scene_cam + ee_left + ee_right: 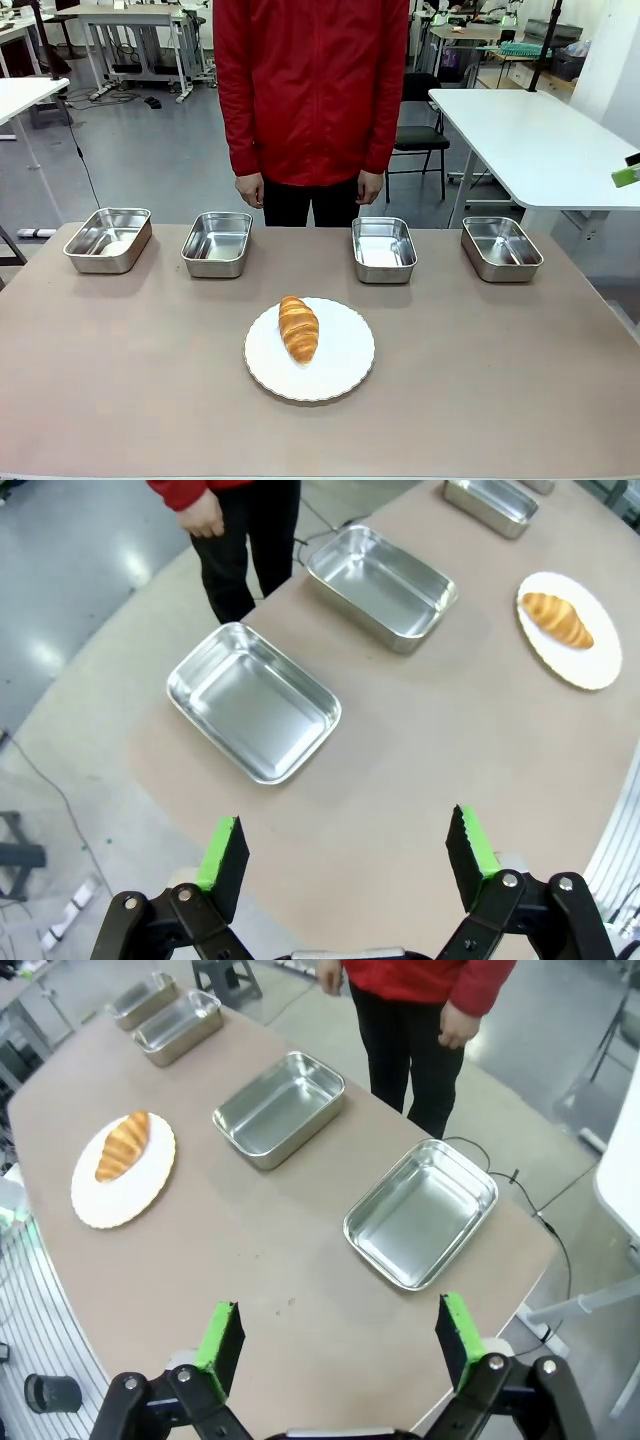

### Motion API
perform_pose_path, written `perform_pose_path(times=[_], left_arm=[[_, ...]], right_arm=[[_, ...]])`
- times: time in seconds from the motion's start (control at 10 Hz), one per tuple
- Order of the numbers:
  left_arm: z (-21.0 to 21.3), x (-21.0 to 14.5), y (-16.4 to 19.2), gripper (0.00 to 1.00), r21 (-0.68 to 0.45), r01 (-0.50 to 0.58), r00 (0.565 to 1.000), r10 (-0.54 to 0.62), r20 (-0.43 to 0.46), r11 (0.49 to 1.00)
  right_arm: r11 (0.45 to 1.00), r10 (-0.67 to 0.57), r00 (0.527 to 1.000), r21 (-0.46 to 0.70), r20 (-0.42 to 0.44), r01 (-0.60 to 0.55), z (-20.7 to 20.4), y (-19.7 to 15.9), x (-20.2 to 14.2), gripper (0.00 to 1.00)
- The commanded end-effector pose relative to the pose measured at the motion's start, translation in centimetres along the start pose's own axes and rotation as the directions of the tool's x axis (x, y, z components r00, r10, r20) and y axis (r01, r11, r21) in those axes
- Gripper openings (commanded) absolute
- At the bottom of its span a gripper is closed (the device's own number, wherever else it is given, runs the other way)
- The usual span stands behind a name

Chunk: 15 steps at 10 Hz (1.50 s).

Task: Place the bread in the container.
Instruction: Place the Butter Roll into the Airtight Container indicated by the human.

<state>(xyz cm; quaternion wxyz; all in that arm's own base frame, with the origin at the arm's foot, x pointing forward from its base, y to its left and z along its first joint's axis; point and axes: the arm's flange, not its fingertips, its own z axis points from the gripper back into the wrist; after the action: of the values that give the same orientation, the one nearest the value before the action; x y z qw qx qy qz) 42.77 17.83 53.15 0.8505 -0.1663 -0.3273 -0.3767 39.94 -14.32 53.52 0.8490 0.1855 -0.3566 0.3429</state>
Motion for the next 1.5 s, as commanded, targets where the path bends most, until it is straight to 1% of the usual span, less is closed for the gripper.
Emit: perform_pose_path(times=[0.0, 0.3, 0.5, 0.7, 0.9, 1.4], left_arm=[[0.8, -0.3, 0.4, 1.00, -0.011, 0.023, 0.998, -0.022, 0.056, 1.000], [1.6, -1.0, 0.4, 1.00, -0.022, 0.046, 0.994, -0.044, 0.104, 0.999], [2.0, -1.1, 0.2, 1.00, -0.005, 0.049, 0.991, -0.048, 0.124, 0.999], [2.3, -1.0, -1.0, 1.00, 0.001, 0.052, 0.985, -0.051, 0.162, 0.999], [2.9, -0.7, -2.3, 1.00, 0.046, 0.057, 0.983, -0.064, 0.174, 0.997], [3.4, -0.6, -3.4, 1.00, 0.057, 0.052, 0.977, -0.062, 0.202, 0.997]], right_arm=[[0.999, 0.034, 0.998, 0.024, 0.044, -0.035, 0.1, -1.0, -0.8, 1.00], [0.998, 0.048, 0.996, 0.034, 0.073, -0.050, 0.7, -1.9, -2.0, 1.00], [0.998, 0.044, 0.995, 0.032, 0.091, -0.047, 1.0, -2.2, -2.3, 1.00], [0.998, 0.054, 0.993, 0.025, 0.105, -0.057, 1.3, -2.3, -2.3, 1.00], [0.997, 0.066, 0.991, 0.025, 0.116, -0.069, 1.4, -2.4, -2.2, 1.00], [0.994, 0.100, 0.985, 0.033, 0.144, -0.105, 1.6, -2.1, -2.2, 1.00]])
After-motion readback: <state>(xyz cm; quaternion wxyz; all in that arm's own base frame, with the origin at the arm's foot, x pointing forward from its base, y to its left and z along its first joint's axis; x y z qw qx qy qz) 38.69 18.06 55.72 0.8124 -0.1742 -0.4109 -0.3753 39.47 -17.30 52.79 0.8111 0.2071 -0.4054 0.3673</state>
